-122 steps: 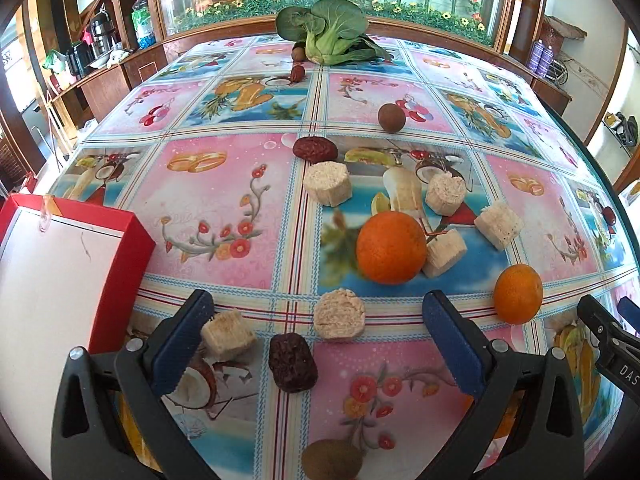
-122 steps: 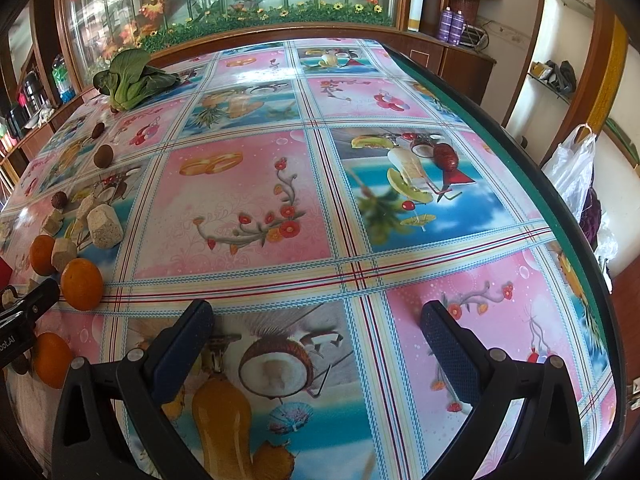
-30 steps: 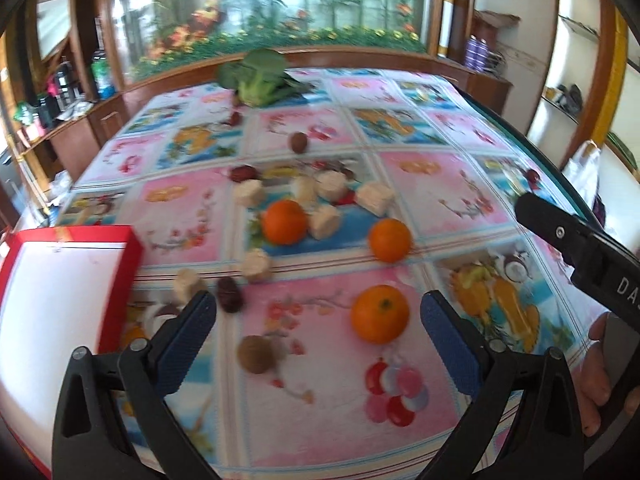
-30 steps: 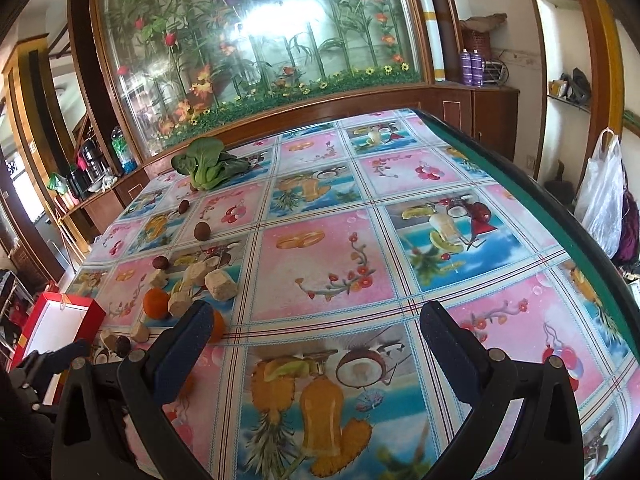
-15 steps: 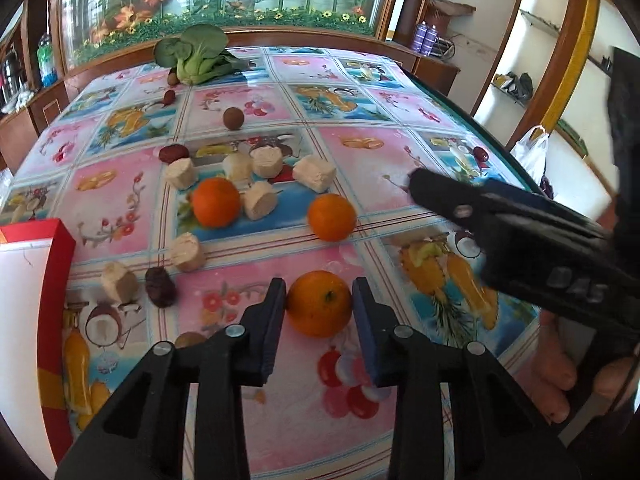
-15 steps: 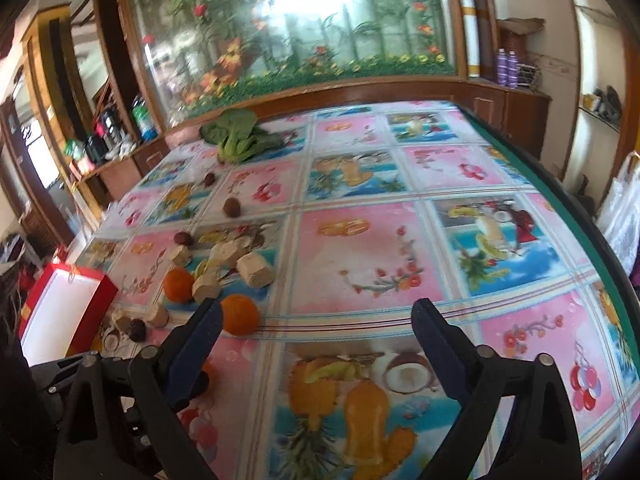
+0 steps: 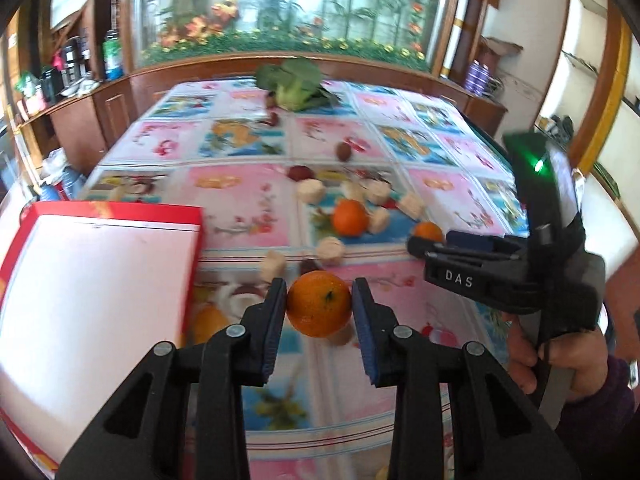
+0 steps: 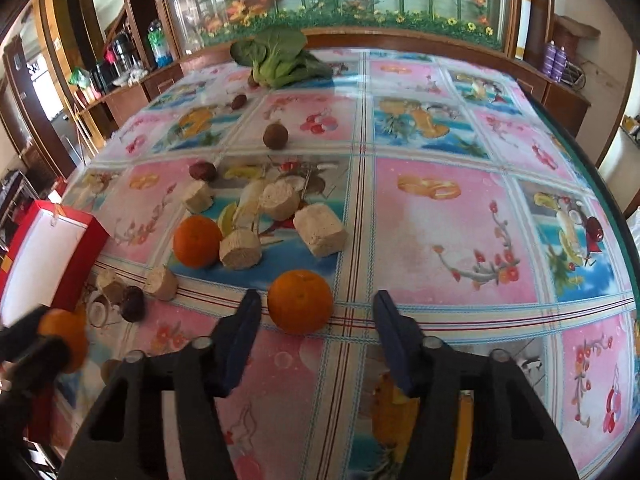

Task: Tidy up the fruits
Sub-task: 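Carry the orange to the tray and open the left tool while the right tool does likewise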

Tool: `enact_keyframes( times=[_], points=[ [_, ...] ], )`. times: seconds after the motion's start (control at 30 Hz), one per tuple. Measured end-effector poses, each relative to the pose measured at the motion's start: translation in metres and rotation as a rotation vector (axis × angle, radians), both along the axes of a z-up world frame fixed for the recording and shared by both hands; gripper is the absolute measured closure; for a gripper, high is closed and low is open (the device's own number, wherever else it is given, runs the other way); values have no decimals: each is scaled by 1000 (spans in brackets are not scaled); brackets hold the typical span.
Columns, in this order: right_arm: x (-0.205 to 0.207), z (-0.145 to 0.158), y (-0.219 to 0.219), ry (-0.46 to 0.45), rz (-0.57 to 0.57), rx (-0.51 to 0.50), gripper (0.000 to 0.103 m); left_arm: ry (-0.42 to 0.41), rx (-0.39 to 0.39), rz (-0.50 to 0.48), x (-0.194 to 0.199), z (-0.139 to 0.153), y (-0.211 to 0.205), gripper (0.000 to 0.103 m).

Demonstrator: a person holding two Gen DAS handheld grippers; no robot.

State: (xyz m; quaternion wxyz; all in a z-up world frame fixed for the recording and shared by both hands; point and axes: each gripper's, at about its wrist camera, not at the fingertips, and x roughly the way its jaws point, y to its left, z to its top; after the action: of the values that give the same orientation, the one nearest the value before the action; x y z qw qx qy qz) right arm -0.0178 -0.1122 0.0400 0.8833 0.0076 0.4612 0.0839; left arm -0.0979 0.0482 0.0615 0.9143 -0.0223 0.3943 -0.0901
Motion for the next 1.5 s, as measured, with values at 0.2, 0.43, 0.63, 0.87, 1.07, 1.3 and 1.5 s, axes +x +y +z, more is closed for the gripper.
enact_keyframes(
  times=[0.2, 0.43, 0.63, 0.87, 1.07, 1.3, 1.5],
  points=[
    [-3, 1, 6, -34, -5, -14, 73, -1, -23, 69, -3, 3, 30, 67],
    [-24, 21, 49, -114, 107, 41, 74, -13, -21, 183, -15, 5, 79, 67],
    [-38, 41, 113, -129, 306, 201, 74, -5, 18, 333, -25, 0, 132, 67],
    [-47, 31, 201, -72, 489, 229, 74, 58, 63, 455, -32, -21, 172, 67],
    [-53, 9, 238, 14, 559, 192, 73, 62, 120, 498, -35, -25, 183, 66],
    [-65, 18, 235, -23, 598, 158, 61, 27, 152, 549, -41, -19, 189, 44],
    [-67, 38, 208, -189, 538, 219, 43, -7, 153, 559, -46, -5, 183, 30]
  ],
)
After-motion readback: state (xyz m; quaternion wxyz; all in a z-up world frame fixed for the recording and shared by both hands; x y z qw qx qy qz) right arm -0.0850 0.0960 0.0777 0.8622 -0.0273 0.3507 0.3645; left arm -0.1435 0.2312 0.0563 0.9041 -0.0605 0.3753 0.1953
